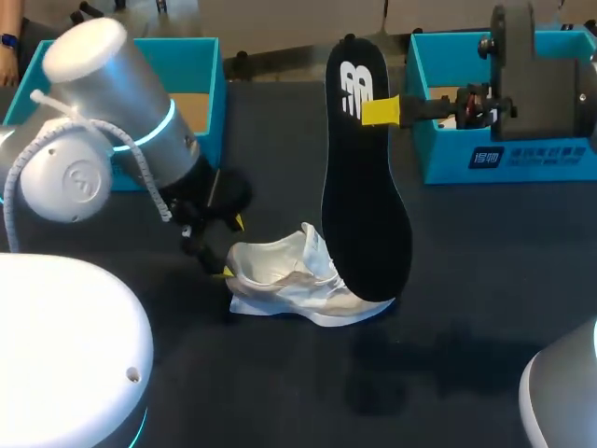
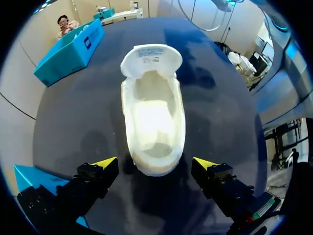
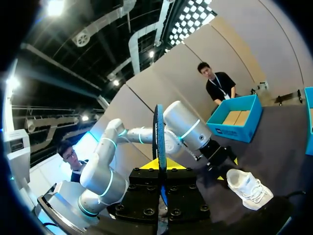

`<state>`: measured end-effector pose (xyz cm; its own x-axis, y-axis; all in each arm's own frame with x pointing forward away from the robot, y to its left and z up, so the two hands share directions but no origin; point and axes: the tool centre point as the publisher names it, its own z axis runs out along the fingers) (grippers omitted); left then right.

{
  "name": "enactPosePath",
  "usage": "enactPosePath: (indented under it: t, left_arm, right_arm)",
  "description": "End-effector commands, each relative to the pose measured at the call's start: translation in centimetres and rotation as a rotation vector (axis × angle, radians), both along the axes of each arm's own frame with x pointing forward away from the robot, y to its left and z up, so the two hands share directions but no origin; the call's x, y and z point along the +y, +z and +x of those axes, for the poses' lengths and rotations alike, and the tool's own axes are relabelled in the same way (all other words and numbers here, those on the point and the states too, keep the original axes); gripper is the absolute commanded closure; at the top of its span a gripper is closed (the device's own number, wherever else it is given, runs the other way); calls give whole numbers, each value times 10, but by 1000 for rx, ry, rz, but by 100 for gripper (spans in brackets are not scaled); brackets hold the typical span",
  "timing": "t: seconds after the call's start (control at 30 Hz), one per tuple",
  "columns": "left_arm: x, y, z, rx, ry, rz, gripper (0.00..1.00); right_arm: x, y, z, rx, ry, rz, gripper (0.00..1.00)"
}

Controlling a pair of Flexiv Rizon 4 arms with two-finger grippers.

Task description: Take the shoe out of the shoebox, open the shoe tongue, remove and reinsert the insole, then place the shoe into the shoebox

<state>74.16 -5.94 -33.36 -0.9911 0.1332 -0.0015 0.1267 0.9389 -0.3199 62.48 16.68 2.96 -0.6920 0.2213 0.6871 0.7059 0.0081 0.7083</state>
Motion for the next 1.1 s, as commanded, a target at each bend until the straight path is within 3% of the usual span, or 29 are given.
enactPosePath:
  t: [0.03,0.5,1.1]
  left_arm:
    - [-7,6,-2,-21,-6,134,0]
    - [-20,5,-6,-90,-16,213,0]
    - [-25,3,-3,-79,6,201,0]
  right_arm:
    - [4,0,1,2,-2,-2,100]
    - [4,0,1,2,-2,-2,100]
    - [4,0,1,2,-2,-2,100]
